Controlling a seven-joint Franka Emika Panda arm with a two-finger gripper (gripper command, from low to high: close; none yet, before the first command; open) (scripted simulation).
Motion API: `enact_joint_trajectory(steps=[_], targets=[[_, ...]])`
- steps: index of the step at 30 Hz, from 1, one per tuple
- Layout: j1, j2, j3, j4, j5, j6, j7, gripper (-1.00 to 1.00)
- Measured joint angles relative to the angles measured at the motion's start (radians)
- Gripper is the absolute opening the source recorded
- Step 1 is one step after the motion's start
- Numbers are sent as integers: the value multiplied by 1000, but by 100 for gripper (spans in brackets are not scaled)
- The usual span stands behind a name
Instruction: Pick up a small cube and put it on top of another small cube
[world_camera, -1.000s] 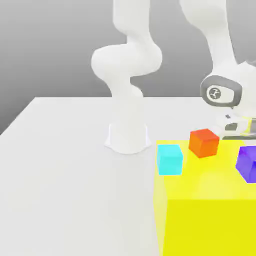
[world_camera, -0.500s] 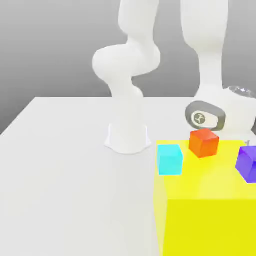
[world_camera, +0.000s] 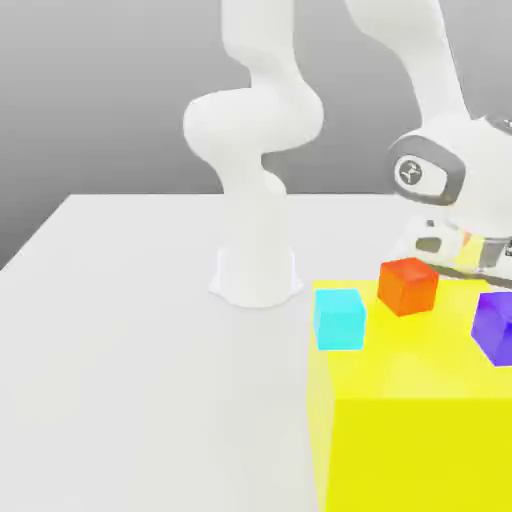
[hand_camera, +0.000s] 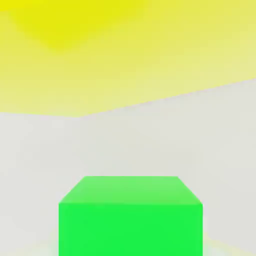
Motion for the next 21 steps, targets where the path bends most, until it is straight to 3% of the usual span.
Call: enact_joint_trajectory(steps=[16,21], targets=[[-75,-231,-47,136,-136,-688,-65,-100],[-123,-309,-99,178,-32,-657,39,-100]])
